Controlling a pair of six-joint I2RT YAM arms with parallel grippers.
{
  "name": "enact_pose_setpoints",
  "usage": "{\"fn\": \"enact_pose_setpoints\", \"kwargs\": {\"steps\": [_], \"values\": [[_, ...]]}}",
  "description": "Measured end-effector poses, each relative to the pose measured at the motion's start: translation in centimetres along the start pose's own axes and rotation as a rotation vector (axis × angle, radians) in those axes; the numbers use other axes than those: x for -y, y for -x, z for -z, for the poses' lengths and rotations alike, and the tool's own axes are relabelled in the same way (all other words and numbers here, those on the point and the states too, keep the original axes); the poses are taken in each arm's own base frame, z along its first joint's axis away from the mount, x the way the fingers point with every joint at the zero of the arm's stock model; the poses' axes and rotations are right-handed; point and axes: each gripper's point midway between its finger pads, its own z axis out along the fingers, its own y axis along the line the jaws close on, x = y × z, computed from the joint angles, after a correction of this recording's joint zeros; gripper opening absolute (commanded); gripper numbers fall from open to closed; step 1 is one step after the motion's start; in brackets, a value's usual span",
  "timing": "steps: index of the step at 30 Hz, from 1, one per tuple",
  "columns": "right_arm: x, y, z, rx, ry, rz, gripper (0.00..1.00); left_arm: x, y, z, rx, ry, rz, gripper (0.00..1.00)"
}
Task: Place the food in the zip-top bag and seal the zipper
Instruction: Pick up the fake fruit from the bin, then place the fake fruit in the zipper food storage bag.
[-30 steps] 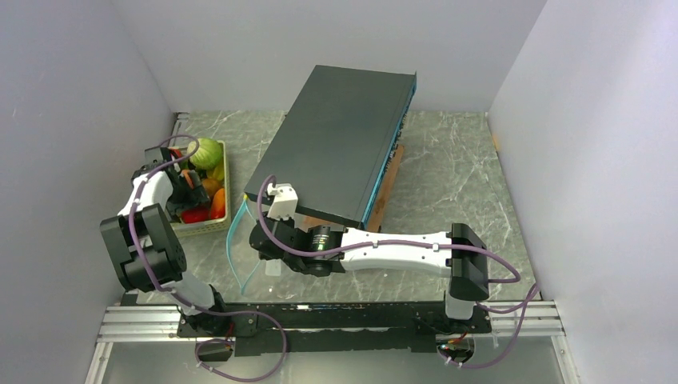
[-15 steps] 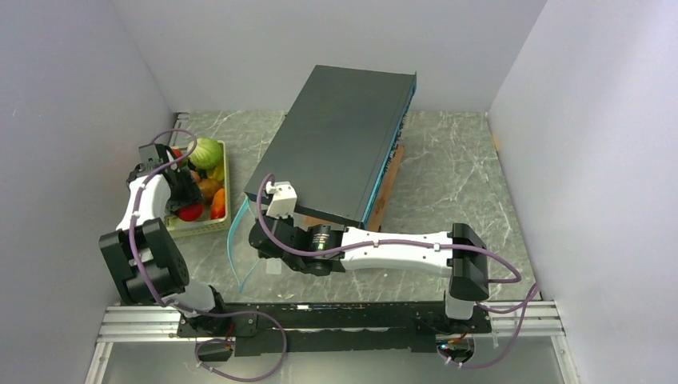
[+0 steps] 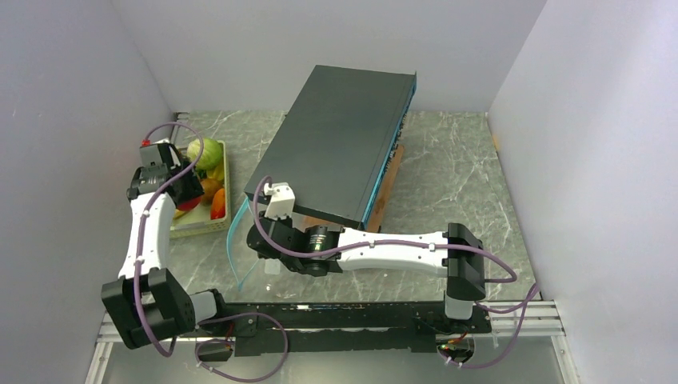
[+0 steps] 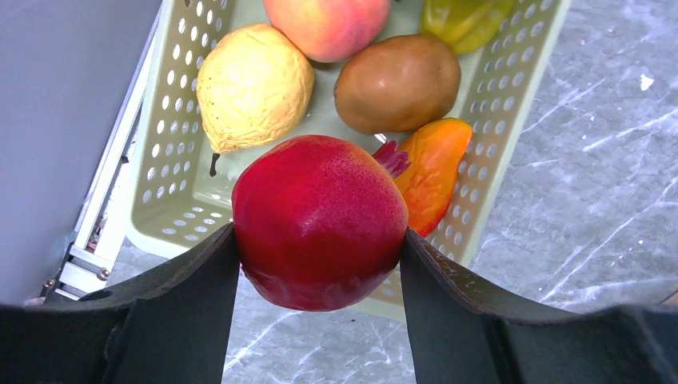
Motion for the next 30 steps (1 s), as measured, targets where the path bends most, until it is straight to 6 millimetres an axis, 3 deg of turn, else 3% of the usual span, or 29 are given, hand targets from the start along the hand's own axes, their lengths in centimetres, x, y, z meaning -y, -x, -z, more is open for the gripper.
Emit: {"fn": "enact_pose_setpoints", "kwargs": {"steps": [8,14,23,27,30], "values": [[-0.1,-0.5,-0.5,-0.012,-0.002,0.014,0.0,1.0,0.4,3.5,0.09,-0.002,-0.016,0.0],[-0.1,-0.6,-0.5,-0.019,0.004,0.023,0.0,1.2,0.3,10.6,0.253,-0.102,0.075,0.0],[-0.1,-0.6,-0.6,-0.023,0.007,0.029,0.0,4.4,-0.9,20.4,0.373,-0.406,0.117,0.0],[-0.1,-0.6,-0.6,-0.027,0.009,0.028,0.0,6.8,-2.4,22.8,0.361,-0.586,0.098,0.0],[-0.2,-0.7,-0.5,-0.032,0.013,0.027,0.0,8.2,-4.3,22.9,0.311,-0.691,0.091,0.0]]}}
